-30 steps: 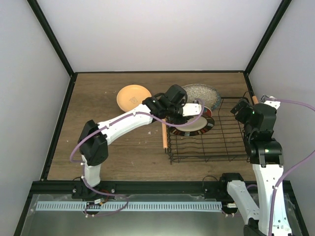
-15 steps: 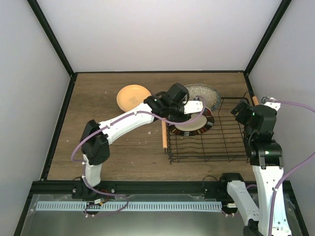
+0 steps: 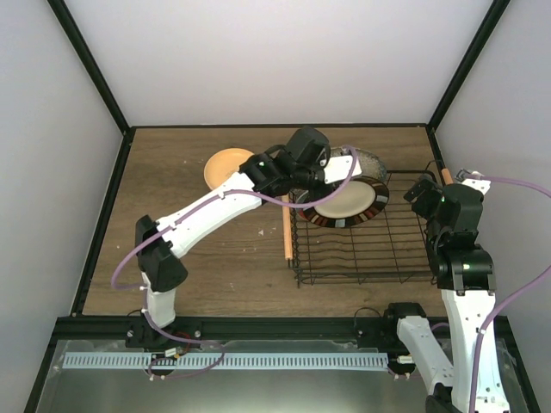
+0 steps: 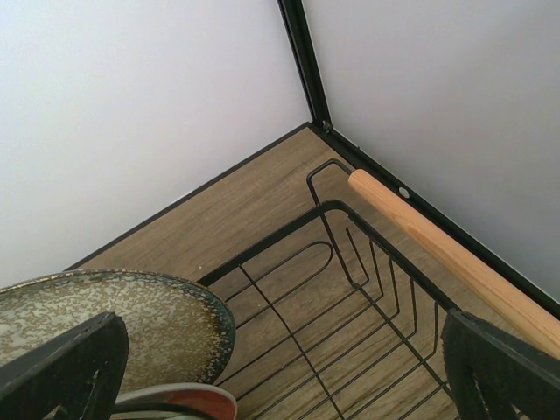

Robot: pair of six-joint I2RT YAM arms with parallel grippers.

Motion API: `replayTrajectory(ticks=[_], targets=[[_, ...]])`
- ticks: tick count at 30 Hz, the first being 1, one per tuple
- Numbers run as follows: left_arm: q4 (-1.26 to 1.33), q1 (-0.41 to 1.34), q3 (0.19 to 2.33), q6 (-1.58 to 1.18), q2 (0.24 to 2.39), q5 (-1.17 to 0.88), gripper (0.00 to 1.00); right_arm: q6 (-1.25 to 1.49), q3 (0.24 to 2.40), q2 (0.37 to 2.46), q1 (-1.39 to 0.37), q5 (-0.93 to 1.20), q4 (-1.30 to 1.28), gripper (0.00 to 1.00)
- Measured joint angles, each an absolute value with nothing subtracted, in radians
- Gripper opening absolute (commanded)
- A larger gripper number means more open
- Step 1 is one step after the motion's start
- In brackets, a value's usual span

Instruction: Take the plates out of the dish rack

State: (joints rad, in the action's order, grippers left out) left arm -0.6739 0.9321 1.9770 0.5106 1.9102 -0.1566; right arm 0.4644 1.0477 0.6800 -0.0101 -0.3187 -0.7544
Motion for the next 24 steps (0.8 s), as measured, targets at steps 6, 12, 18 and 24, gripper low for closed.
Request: replayTrajectory(ticks=[6, 12, 18, 24], targets=[[-0.683, 0.896, 1.977, 0.433, 1.841, -0.183, 0.04, 0.465, 1.048, 0.685, -0.01, -0.326, -0.754, 1.0], [-0.651, 0.721, 1.957, 0.261, 1.723, -0.293, 0.04, 0.465, 1.048, 0.69, -0.01, -0.334, -0.754, 1.0], [-0.477, 0.366, 1.816, -0.03, 1.546, -0.504, 0.04, 0.463, 1.048, 0.712, -0.01, -0.334, -0.753, 1.0], [-0.281, 0.056, 1.701, -0.316, 1.491, -0.614, 0.04, 0.461, 1.046, 0.739, -0.01, -0.33, -0.738, 1.0]])
